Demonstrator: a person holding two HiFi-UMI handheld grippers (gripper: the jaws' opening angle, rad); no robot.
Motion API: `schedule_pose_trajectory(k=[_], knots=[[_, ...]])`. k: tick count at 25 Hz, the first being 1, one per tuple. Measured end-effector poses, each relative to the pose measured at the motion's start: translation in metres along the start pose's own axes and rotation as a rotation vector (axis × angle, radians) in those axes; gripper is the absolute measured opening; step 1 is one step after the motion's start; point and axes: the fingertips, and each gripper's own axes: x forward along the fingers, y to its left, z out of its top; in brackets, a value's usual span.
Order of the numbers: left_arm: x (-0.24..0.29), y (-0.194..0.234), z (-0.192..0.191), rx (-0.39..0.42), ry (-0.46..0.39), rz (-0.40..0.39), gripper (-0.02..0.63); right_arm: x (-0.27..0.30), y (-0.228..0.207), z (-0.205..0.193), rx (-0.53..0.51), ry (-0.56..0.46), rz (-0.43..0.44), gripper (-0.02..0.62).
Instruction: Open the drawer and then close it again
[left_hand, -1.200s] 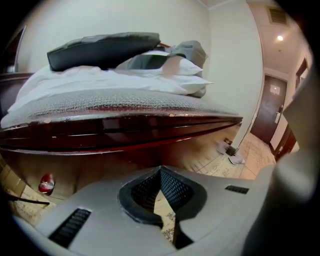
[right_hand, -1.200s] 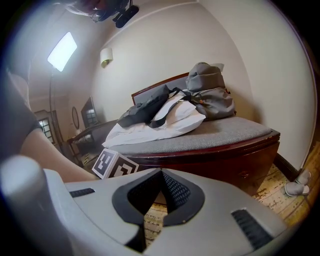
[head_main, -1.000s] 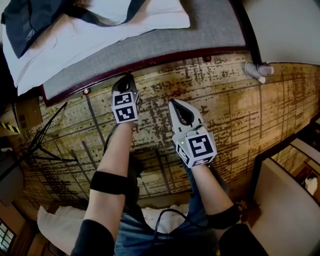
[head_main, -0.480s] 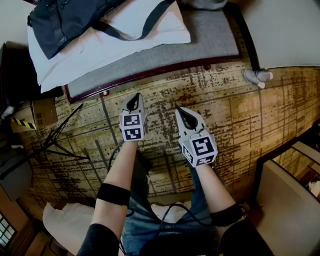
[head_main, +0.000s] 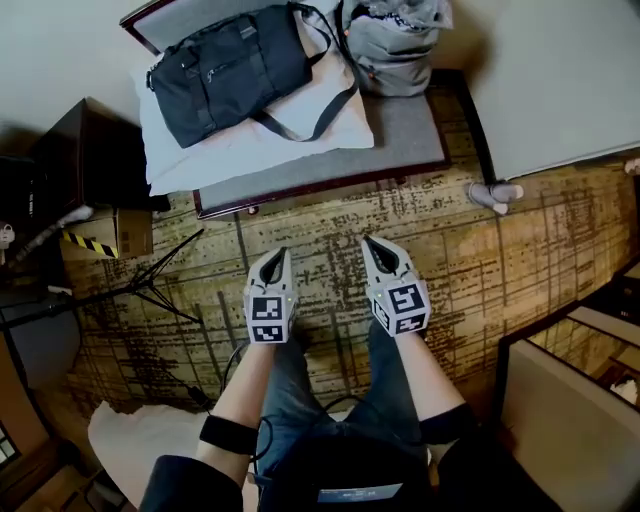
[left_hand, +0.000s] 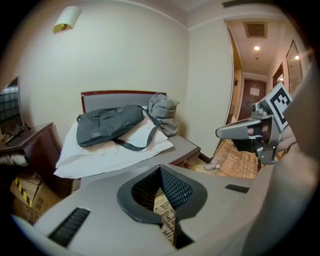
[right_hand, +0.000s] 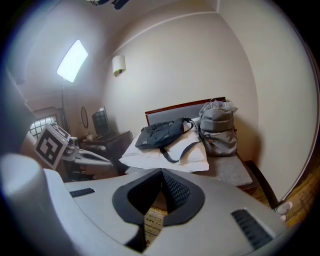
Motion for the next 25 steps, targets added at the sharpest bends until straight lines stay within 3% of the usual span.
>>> schedule_pose_trajectory(k=[10,18,25], knots=[[-0.160,0.011,0.085,-0.027,-0.084,0.149,0.002,-0.091,0.041,0.088,-0.116,-0.009,0.070,0.000],[-0.216,0.007,0.117,-0.029,-0.141,0.177,0.002,-0.132,0.058,0.140,-0.151,-0.069,0.088,0.000],[-0.235,0.004,0.116,-0.066,-0.166,0.188,0.002,-0.146,0.066,0.148,-0.161,-0.086,0.093,0.000]])
